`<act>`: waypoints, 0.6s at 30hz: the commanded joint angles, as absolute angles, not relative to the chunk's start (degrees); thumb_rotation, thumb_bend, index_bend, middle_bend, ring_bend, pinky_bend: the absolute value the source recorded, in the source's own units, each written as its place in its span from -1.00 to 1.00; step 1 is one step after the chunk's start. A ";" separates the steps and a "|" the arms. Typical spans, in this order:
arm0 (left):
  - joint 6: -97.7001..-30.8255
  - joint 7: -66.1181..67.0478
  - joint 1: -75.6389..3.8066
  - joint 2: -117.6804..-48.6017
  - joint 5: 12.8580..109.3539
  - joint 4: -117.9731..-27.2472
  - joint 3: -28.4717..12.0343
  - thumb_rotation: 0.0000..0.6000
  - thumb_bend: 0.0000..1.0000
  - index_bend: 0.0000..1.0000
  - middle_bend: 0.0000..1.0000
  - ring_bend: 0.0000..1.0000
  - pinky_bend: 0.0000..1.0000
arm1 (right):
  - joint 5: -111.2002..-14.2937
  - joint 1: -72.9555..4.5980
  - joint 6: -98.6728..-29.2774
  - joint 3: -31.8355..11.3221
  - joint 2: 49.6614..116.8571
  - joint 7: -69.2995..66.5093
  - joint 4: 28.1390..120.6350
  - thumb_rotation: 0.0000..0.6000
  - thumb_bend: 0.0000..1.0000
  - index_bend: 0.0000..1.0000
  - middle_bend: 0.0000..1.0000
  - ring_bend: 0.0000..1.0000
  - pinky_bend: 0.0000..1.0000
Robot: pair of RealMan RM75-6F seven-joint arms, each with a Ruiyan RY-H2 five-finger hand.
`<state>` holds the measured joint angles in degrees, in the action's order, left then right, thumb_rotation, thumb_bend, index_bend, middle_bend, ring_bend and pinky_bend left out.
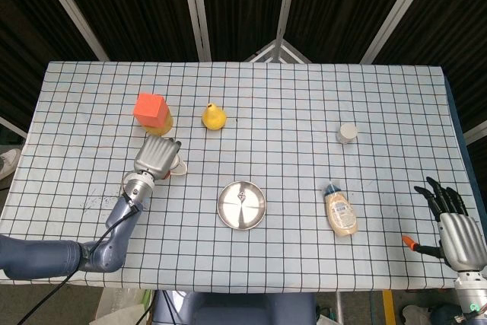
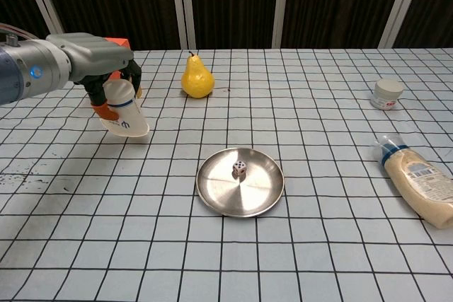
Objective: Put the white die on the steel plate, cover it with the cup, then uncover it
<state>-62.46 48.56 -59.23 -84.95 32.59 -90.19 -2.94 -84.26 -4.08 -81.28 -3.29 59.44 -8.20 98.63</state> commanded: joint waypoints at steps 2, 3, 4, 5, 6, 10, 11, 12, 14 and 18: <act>-60.47 46.04 -58.07 -86.42 32.91 -86.58 -3.04 1.00 -0.29 -0.34 -0.31 0.31 0.45 | -84.12 -4.08 -81.34 -3.34 59.50 -7.98 98.63 1.00 -0.71 -0.64 -0.93 -0.79 -1.00; -60.36 45.75 -58.00 -86.69 33.08 -86.07 -3.22 1.00 -0.29 -0.38 -0.38 0.29 0.45 | -84.08 -4.07 -81.36 -3.35 59.52 -7.94 98.65 1.00 -0.71 -0.64 -0.93 -0.79 -1.00; -60.29 45.57 -57.93 -86.92 33.03 -85.74 -3.42 1.00 -0.30 -0.43 -0.48 0.27 0.44 | -84.05 -4.06 -81.35 -3.33 59.52 -7.91 98.67 1.00 -0.71 -0.64 -0.93 -0.79 -1.00; -60.19 45.66 -57.92 -87.14 32.62 -85.57 -3.68 1.00 -0.30 -0.46 -0.56 0.26 0.43 | -84.01 -4.05 -81.30 -3.31 59.49 -7.91 98.70 1.00 -0.71 -0.64 -0.93 -0.79 -1.00; -60.10 46.00 -57.98 -87.18 32.15 -85.66 -3.79 1.00 -0.32 -0.47 -0.60 0.25 0.43 | -83.99 -4.05 -81.25 -3.28 59.46 -7.91 98.73 1.00 -0.71 -0.64 -0.93 -0.79 -1.00; -60.13 48.69 -58.66 -86.97 30.63 -86.69 -3.68 1.00 -0.46 -0.57 -0.77 0.24 0.43 | -83.93 -4.05 -81.23 -3.27 59.34 -7.90 98.91 1.00 -0.71 -0.64 -0.93 -0.79 -1.00; -60.31 49.19 -58.82 -86.87 30.38 -87.15 -3.79 1.00 -0.50 -0.59 -0.79 0.24 0.43 | -83.94 -4.05 -81.22 -3.27 59.35 -7.89 98.95 1.00 -0.71 -0.64 -0.93 -0.79 -1.00; -60.52 49.49 -58.93 -86.72 30.17 -87.71 -3.99 1.00 -0.52 -0.60 -0.80 0.24 0.43 | -83.98 -4.05 -81.21 -3.24 59.34 -7.88 99.01 1.00 -0.71 -0.64 -0.93 -0.79 -1.00; -61.19 49.71 -59.11 -86.21 30.20 -89.17 -4.65 1.00 -0.55 -0.64 -0.83 0.24 0.43 | -84.07 -4.09 -81.18 -3.21 59.32 -7.79 99.08 1.00 -0.71 -0.64 -0.93 -0.79 -1.00; -63.01 50.02 -59.38 -84.44 31.12 -93.19 -5.97 1.00 -0.55 -0.67 -0.85 0.24 0.43 | -84.31 -4.14 -81.29 -3.20 59.37 -7.66 99.25 1.00 -0.71 -0.64 -0.93 -0.79 -1.00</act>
<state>-61.96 49.73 -59.14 -85.45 30.62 -91.42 -5.17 -84.31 -4.14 -81.29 -3.21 59.36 -7.66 99.24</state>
